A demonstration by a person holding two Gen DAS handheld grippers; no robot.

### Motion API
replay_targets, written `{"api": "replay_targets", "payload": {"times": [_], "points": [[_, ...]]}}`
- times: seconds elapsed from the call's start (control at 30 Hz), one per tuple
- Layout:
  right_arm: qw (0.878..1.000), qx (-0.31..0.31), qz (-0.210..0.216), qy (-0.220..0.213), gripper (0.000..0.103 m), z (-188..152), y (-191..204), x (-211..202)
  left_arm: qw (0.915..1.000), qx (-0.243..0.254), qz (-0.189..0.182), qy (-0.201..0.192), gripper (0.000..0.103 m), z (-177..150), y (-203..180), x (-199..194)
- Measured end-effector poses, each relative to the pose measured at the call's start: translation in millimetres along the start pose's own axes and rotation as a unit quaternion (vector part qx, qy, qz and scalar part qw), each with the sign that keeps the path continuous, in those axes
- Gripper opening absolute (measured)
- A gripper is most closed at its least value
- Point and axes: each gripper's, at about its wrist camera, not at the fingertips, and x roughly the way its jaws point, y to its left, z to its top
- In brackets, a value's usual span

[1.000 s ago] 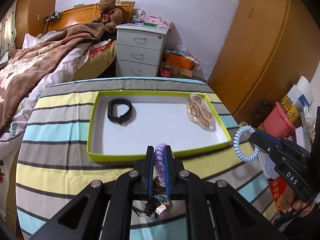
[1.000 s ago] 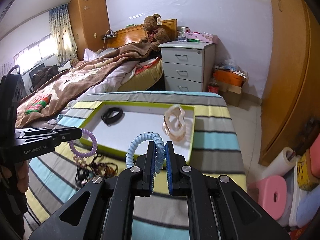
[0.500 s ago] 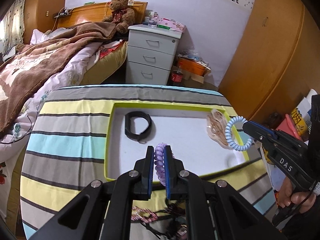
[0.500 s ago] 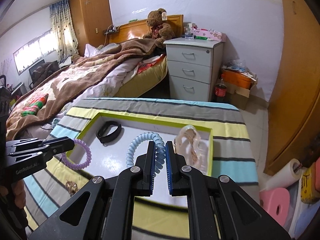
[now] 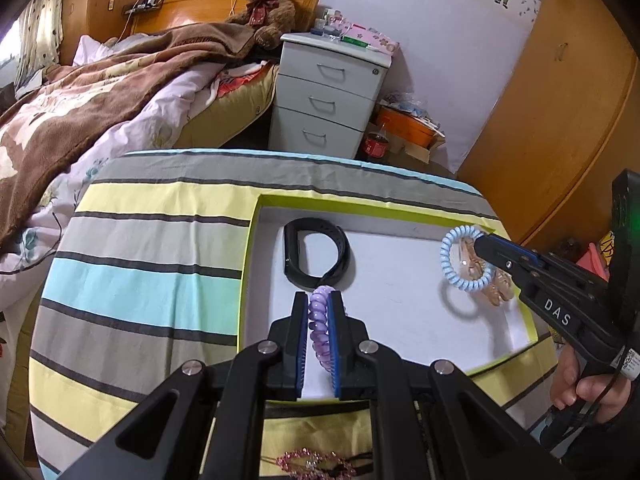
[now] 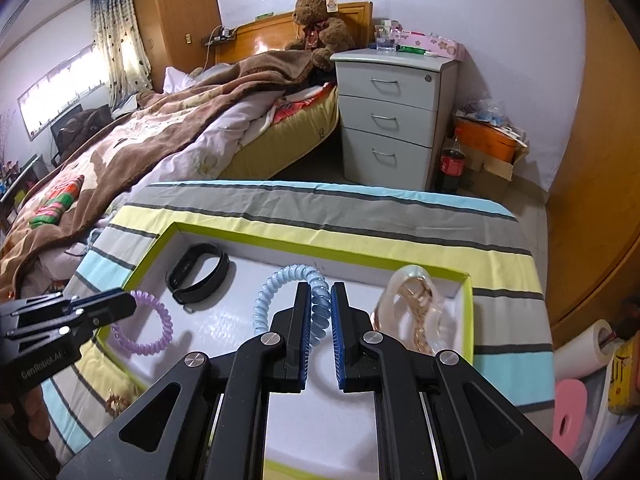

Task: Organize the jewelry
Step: 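Lower both coil hair ties into the green lid and open both grippers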

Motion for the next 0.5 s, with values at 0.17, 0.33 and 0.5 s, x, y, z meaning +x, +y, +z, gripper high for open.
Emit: {"api": "replay_targets", "payload": {"times": [0.17, 0.33, 0.5], "points": [[1.000, -0.008, 0.000, 0.016, 0.010, 6, 5, 16, 1.0000, -0.004, 0.002, 0.007, 0.010, -1, 3, 9], [0.999, -0.023, -0.003, 0.034, 0.010, 8, 12, 32, 0.9999, -0.005, 0.012, 0.010, 0.010, -2, 4, 16], [0.998, -0.029, -0.010, 0.047, 0.010, 8, 14, 43, 0.9997, -0.005, 0.017, 0.015, 0.010, -4, 5, 21]]}}
